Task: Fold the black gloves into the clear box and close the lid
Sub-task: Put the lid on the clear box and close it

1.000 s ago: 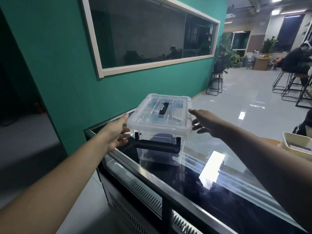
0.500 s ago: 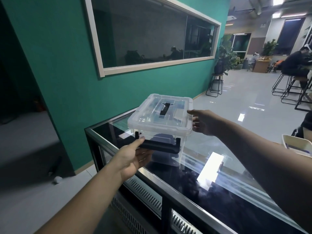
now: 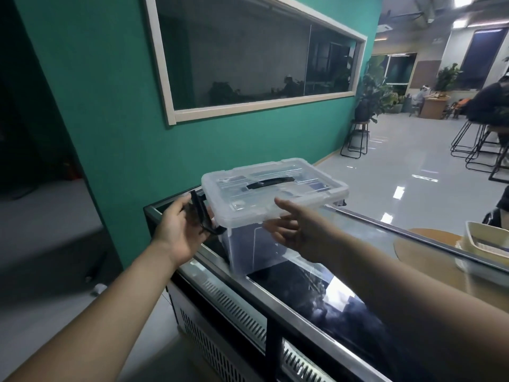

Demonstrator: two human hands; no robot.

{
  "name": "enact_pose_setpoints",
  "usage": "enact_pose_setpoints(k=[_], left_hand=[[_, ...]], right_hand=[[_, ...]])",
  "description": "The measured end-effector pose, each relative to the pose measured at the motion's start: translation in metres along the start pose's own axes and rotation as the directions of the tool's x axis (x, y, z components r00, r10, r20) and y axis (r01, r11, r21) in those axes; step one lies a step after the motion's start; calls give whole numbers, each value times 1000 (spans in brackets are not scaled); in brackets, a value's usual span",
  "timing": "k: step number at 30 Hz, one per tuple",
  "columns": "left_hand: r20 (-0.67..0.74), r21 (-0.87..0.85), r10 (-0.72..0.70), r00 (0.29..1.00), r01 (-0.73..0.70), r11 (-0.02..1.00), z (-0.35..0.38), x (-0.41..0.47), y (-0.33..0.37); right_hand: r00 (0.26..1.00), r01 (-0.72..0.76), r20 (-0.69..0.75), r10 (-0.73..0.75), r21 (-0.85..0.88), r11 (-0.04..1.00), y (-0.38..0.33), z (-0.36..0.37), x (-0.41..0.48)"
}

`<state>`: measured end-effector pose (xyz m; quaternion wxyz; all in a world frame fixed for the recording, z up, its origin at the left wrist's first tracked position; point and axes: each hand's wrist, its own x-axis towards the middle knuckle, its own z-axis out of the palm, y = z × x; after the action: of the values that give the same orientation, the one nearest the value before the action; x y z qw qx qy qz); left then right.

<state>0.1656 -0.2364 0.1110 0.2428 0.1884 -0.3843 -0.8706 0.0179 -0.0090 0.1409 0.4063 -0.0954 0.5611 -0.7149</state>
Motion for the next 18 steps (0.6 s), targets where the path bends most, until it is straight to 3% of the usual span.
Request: enact_pose_setpoints(k=[3, 10, 18], left_hand=[[40, 22, 33, 999, -34, 999, 6, 5, -3], [-57, -75, 102, 993, -106, 992, 13, 16, -2], [-54, 179, 120, 991, -109, 978, 22, 18, 4]], right_hand=[[1000, 5, -20, -4, 53, 999, 10, 18, 2], [1000, 2, 1, -2, 57, 998, 19, 52, 3], [977, -26, -212, -2, -130, 991, 18, -38, 0]])
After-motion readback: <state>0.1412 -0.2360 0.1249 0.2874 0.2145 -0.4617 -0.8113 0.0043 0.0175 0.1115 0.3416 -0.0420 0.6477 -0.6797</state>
